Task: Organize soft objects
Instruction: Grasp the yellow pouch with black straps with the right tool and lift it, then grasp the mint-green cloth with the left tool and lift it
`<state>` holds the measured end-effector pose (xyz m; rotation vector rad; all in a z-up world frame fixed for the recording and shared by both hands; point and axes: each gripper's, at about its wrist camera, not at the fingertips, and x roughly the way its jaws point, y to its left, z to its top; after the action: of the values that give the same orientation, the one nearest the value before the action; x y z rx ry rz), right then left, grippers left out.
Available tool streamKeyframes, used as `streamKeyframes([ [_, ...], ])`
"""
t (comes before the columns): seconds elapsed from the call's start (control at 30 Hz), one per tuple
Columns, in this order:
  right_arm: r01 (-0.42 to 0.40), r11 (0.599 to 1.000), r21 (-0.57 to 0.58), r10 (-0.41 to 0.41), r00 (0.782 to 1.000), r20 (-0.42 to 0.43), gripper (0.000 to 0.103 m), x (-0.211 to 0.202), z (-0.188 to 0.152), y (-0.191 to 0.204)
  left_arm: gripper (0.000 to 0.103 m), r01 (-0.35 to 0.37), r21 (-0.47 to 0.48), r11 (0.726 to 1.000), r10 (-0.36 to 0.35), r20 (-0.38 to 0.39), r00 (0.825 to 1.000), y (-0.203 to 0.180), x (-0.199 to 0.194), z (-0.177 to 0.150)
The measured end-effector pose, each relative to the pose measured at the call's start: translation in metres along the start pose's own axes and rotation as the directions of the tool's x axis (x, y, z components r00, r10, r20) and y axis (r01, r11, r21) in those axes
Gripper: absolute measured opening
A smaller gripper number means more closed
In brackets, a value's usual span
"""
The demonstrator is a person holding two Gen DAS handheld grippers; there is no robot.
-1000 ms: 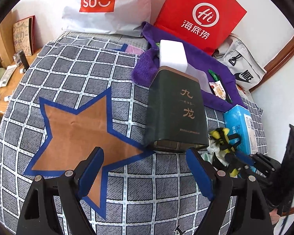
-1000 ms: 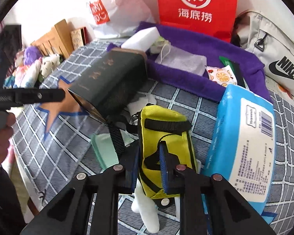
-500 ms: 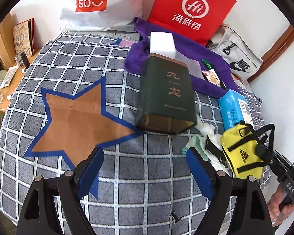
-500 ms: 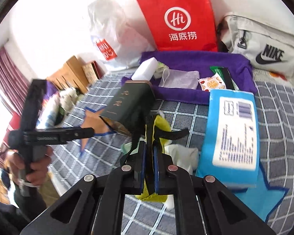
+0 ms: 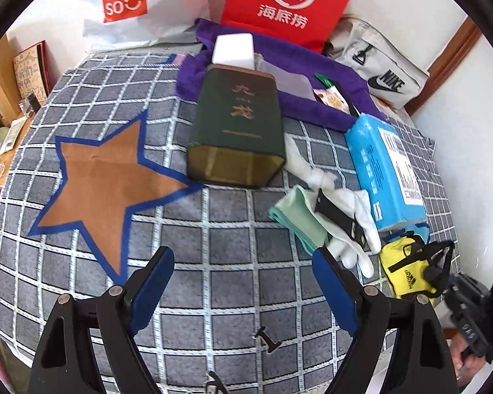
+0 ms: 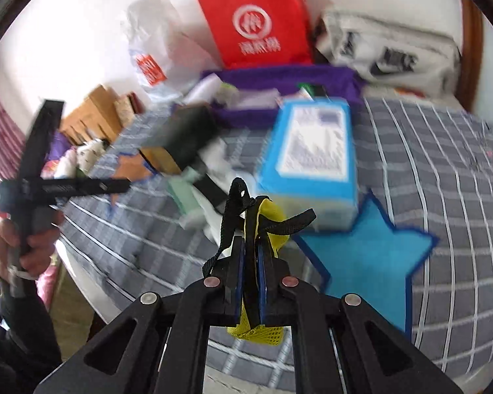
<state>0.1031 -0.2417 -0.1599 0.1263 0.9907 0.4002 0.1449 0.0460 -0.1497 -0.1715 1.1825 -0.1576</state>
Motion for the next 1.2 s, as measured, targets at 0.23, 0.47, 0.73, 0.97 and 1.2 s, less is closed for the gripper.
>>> streamKeyframes([
  [0.23,-0.012,1.000,0.028,0.013,1.000,-0.026,0.025,0.022,-0.013,-0.012,0.085,0.012,0.054,0.998,-0.012,-0.001,1.000,-0.020,0.007,-0.004],
  [0.47,-0.014,0.999,0.037,0.013,1.000,0.028,0.012,0.009,-0.017,-0.023,0.083,-0.032,0.087,0.996,0.032,0.001,0.999,-0.035,0.027,0.003],
  [0.73,-0.012,0.997,0.073,0.009,0.999,0.047,0.012,-0.001,-0.024,-0.040,0.071,-0.074,0.126,0.989,0.071,0.027,0.997,-0.050,0.054,0.009],
  [0.97,-0.019,0.997,0.073,0.016,0.999,0.047,0.012,0.002,-0.024,-0.040,0.027,-0.078,0.210,0.975,0.073,0.033,0.997,-0.073,0.069,0.003],
  [1.2,-0.013,0.998,0.066,0.010,0.999,0.044,0.012,0.004,-0.024,-0.034,0.007,0.053,0.129,0.990,-0.054,0.007,0.999,-0.054,0.055,-0.003],
])
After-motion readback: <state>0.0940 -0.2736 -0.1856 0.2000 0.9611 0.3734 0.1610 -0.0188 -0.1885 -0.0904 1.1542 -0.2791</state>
